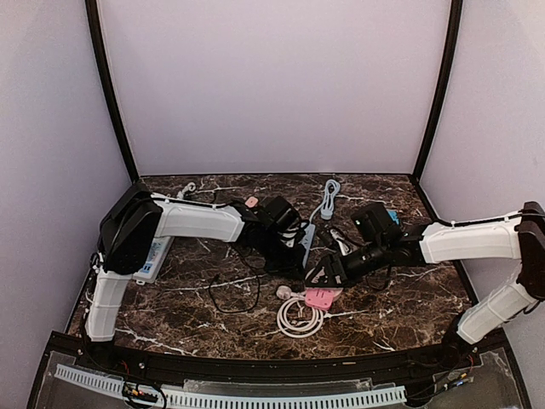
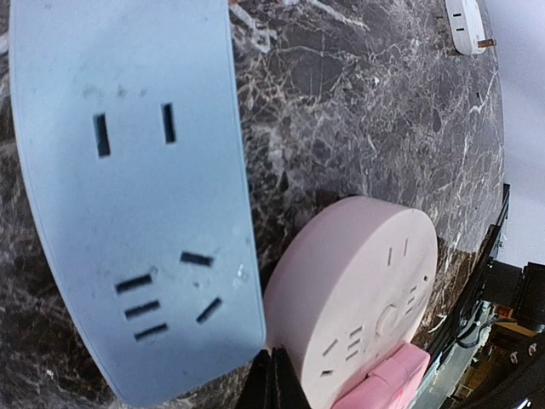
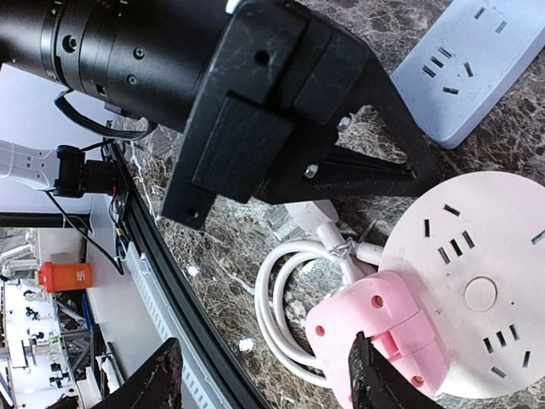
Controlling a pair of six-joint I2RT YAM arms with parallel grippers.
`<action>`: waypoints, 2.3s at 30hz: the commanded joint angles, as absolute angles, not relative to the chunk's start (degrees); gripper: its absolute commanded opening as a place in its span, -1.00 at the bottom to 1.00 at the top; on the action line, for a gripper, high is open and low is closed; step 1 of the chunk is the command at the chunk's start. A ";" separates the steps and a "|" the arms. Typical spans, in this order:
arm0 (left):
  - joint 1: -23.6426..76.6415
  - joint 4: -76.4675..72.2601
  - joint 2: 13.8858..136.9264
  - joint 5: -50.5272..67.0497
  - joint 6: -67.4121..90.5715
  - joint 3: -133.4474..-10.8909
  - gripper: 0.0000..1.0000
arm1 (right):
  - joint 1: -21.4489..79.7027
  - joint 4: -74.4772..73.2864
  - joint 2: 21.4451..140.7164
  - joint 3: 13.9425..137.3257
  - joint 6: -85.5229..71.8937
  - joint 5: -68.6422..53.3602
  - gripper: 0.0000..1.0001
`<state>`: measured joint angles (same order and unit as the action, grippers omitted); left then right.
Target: Pull the plug off the socket
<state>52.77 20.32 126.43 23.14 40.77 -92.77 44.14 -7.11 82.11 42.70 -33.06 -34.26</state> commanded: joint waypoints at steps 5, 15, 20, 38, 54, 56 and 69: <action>52.72 23.88 127.07 23.21 38.52 -97.92 -1.00 | 44.38 -16.19 80.40 46.36 -30.22 -22.10 0.31; 52.72 20.61 117.15 24.98 40.86 -88.29 -0.95 | 41.55 -21.04 83.01 49.35 -30.28 -11.85 0.36; 52.91 9.79 110.40 31.29 48.48 -76.30 -0.88 | 39.23 -16.57 86.35 48.87 -31.40 -14.06 0.37; 58.64 -23.69 111.36 29.77 74.76 -58.03 -0.17 | 36.23 -6.49 85.09 43.55 -37.37 -16.66 0.36; 60.07 -27.04 116.61 27.14 79.57 -61.92 -0.19 | 36.04 -5.84 84.01 42.49 -38.06 -15.55 0.37; 59.71 -27.04 116.70 27.78 79.61 -62.54 -0.27 | 36.04 -6.05 84.08 42.54 -38.11 -15.33 0.36; 56.26 -21.28 117.10 31.57 75.98 -68.16 -0.70 | 35.77 -5.98 86.38 43.32 -37.77 -14.12 0.36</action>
